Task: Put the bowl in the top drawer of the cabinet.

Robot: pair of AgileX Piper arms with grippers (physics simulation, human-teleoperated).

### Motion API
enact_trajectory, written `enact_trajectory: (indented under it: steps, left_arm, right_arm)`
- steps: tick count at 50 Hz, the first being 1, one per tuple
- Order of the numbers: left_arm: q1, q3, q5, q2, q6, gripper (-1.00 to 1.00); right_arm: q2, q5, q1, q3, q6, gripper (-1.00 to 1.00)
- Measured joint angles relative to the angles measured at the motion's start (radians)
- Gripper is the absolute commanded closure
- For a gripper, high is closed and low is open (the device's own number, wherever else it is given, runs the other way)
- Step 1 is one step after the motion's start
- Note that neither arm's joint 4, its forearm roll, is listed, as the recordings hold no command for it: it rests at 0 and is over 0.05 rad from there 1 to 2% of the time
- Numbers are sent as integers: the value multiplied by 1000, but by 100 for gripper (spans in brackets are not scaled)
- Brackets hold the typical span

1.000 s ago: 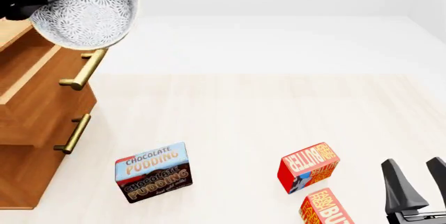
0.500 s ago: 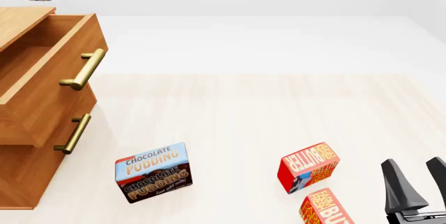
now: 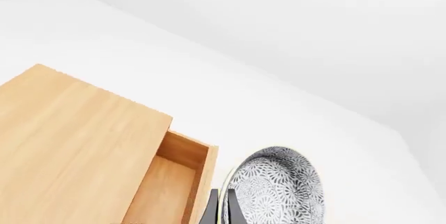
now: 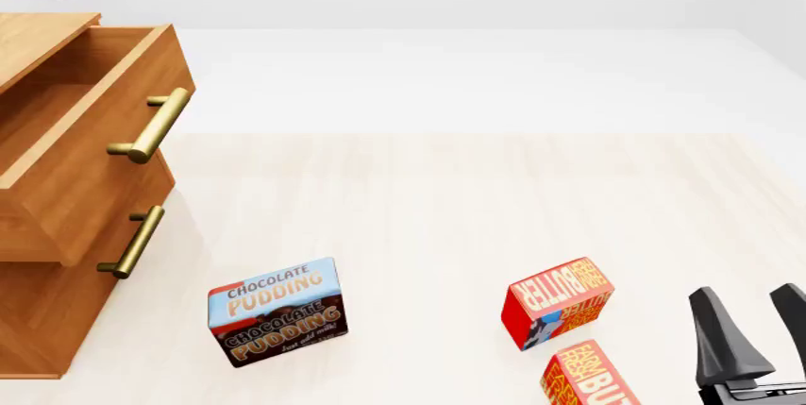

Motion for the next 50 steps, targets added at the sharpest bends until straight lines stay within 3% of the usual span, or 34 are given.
enact_trajectory:
  steps: [24, 41, 50]
  left_arm:
    - [160, 155, -153, -13, -264, 100]
    - [253, 275, -240, -16, -394, 100]
    - [301, 287, -240, -11, -437, 100]
  right_arm:
    - [0, 0, 1, 0, -3, -100]
    - [0, -1, 1, 0, -3, -100]
    - [0, -2, 1, 0, -3, -100]
